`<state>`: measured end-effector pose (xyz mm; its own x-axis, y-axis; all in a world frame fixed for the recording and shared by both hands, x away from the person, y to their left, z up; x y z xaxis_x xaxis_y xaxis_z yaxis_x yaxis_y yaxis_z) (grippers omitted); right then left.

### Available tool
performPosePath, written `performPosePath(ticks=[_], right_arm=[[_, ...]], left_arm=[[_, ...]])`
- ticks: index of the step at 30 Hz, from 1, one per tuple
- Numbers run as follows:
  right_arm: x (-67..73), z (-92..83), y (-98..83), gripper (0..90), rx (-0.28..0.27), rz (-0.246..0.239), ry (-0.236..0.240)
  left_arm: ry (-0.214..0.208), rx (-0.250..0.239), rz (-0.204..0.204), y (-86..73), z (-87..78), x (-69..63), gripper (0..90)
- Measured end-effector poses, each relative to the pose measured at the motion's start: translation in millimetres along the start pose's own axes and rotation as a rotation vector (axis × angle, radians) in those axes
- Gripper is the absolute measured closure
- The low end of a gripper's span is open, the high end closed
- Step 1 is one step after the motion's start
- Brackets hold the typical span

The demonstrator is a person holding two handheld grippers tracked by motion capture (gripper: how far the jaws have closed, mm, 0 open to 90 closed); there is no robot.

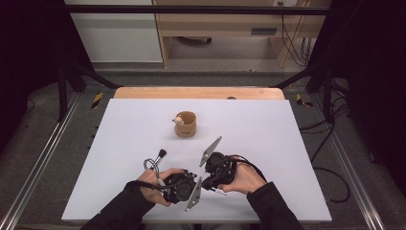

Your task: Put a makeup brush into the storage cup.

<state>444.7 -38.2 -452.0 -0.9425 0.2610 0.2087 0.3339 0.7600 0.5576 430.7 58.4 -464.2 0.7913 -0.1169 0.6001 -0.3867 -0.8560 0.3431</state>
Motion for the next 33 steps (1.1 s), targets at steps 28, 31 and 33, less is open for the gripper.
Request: performPosePath(ticks=[28,31,33], right_arm=[[0.0,-5.8,2.2,80.2,-0.047,-0.015,-0.021],[-3.8,-13.3,3.2,75.4,-0.094,-0.021,-0.053],[-6.1,-19.1,3.0,72.1,-0.124,-0.016,-0.074]], left_arm=[[-0.06,0.015,0.033,-1.9,-0.3,-6.6,84.4],[-0.061,0.012,-0.007,-4.9,-0.5,-6.6,84.4],[-0.062,0.019,-0.017,-7.4,-1.7,-5.1,84.4]])
Point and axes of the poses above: each handheld gripper's, and its own axes: z roughly forward along the jaws, y roughly out of its top, x roughly to its left, the point moved 7 cm from there along z, roughly forward along the jaws, and after that the axes turned 7 degrees about -x, right-handed, at the moved point
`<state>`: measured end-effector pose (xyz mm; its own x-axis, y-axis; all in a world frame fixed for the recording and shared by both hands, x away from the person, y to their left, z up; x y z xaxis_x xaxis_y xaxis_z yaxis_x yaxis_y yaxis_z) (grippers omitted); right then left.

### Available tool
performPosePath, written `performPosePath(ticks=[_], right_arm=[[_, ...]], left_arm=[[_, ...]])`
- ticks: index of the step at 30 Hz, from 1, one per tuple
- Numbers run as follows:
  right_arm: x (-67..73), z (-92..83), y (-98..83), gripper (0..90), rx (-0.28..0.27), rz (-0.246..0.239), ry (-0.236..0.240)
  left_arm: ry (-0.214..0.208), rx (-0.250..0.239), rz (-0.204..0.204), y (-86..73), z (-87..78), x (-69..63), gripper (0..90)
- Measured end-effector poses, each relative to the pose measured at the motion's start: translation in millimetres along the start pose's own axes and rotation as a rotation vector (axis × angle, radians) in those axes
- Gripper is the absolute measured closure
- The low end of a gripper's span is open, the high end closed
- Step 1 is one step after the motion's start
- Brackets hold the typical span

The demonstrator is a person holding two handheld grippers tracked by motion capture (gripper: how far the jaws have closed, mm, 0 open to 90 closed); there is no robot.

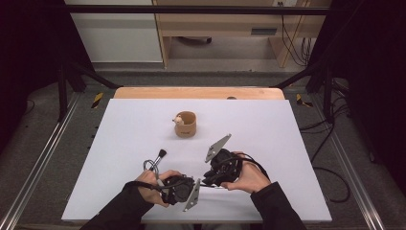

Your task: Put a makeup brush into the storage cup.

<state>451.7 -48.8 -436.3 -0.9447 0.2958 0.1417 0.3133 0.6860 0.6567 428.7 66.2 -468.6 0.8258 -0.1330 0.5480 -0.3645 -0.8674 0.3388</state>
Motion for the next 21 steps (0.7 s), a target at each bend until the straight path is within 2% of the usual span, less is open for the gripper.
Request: performPosePath(ticks=[1,4,5,8,15,21], right_arm=[[-1.4,-3.1,0.4,70.2,-0.019,-0.003,-0.015],[-5.5,-13.0,1.8,65.3,-0.078,-0.01,-0.053],[-6.3,-16.0,2.6,63.4,-0.103,-0.006,-0.071],[-9.7,-25.0,3.1,57.7,-0.161,0.005,-0.105],[-17.7,-41.1,0.1,38.6,-0.255,0.044,-0.178],[-21.0,-52.7,-4.0,30.6,-0.317,0.072,-0.24]], left_arm=[[0.0,-0.01,-0.021,-0.5,0.3,-0.4,84.3],[-0.001,-0.005,-0.044,-3.8,-0.4,0.4,84.3],[0.001,-0.011,-0.069,-4.4,0.0,-0.3,84.3],[-0.002,-0.005,-0.1,-7.8,-1.0,0.5,84.3],[0.001,-0.023,-0.207,-16.0,-3.3,2.9,84.3],[0.021,-0.054,-0.306,-19.4,-4.7,4.4,84.3]])
Point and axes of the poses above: each handheld gripper's, and its own axes: z roughly forward along the jaws, y roughly out of its top, x roughly to its left, the point moved 7 cm from there along z, roughly forward along the jaws, and after that the axes turned 7 degrees about -x, right-handed, at the moved point
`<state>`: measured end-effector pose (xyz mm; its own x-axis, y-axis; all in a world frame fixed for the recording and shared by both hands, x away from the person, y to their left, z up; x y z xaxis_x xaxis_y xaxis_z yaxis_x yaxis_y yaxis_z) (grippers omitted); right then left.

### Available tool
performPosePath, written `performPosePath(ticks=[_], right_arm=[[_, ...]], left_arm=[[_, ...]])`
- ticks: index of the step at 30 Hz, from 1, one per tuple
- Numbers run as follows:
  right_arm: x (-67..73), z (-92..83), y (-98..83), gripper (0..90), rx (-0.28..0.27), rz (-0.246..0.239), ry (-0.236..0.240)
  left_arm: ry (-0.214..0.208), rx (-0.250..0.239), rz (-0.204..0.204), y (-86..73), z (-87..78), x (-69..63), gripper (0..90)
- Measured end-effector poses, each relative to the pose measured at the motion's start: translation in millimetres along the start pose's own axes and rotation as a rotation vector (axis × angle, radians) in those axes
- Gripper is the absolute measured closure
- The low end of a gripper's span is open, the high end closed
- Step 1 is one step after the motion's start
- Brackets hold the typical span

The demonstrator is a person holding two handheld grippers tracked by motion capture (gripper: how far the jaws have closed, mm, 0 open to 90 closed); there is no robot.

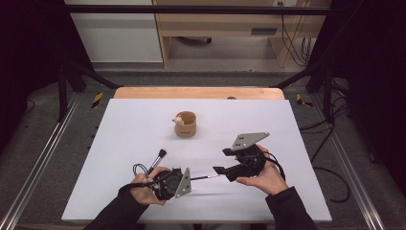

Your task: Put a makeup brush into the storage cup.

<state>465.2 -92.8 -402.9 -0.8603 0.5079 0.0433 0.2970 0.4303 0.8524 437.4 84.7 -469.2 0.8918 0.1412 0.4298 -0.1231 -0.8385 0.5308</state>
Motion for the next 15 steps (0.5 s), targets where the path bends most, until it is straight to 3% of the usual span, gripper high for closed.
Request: performPosePath(ticks=[10,15], right_arm=[[-7.9,-11.6,-7.1,20.6,-0.092,0.064,-0.072],[-8.6,-11.1,-12.6,16.3,-0.114,0.08,-0.094]], left_arm=[[0.055,-0.056,-0.143,-1.5,-0.7,2.1,84.3],[0.061,-0.073,-0.215,-1.9,2.5,1.6,84.3]])
Point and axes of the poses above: each handheld gripper's, and its own axes: z roughly forward along the jaws, y roughly out of its top, x roughly to its left, the point moved 7 cm from there along z, roughly forward along the jaws, and after that the axes turned 7 degrees about -x, right-handed, at the moved point
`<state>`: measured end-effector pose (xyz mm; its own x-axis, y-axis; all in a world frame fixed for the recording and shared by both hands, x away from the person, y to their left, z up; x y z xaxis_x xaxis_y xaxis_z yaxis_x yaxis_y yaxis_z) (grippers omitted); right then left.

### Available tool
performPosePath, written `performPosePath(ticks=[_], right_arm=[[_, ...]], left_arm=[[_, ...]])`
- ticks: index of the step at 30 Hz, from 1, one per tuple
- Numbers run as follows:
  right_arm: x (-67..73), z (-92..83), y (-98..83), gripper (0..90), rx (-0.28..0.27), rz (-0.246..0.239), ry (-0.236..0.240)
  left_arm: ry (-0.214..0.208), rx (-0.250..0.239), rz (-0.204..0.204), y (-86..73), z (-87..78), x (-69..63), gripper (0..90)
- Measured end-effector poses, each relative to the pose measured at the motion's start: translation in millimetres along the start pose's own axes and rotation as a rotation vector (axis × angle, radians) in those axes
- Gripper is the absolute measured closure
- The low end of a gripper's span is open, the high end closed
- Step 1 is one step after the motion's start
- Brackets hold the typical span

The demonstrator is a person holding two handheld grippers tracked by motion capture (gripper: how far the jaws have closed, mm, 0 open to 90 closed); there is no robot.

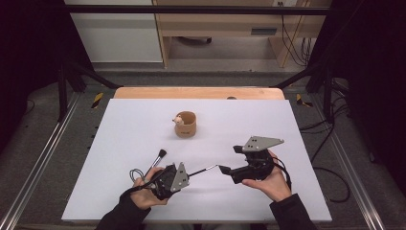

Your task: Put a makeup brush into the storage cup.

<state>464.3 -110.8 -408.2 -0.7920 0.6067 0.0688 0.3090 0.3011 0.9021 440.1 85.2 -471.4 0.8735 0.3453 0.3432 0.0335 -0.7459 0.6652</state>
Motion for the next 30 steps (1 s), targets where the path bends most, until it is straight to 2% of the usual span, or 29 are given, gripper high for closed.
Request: performPosePath(ticks=[8,12,20,30], right_arm=[[-1.2,2.6,-8.6,15.2,-0.035,0.044,-0.04],[-2.2,4.0,-12.0,15.3,-0.058,0.069,-0.058],[-0.2,13.3,-22.9,16.7,-0.046,0.096,-0.088],[4.9,20.2,-24.4,16.4,-0.086,0.141,-0.078]], left_arm=[[0.017,-0.022,-0.108,-1.7,2.4,2.2,84.3],[0.014,-0.027,-0.137,-2.4,3.3,0.9,84.3],[0.02,-0.058,-0.218,-0.9,4.5,-1.5,84.3],[0.062,-0.109,-0.318,1.0,5.8,0.6,84.3]])
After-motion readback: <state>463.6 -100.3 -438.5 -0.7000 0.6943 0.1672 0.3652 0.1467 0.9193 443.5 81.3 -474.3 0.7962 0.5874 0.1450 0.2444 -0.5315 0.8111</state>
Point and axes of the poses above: each handheld gripper's, and its own axes: z roughly forward along the jaws, y roughly out of its top, x roughly to its left, the point moved 7 cm from there along z, roughly forward along the jaws, and after that the axes turned 7 degrees about -x, right-handed, at the moved point
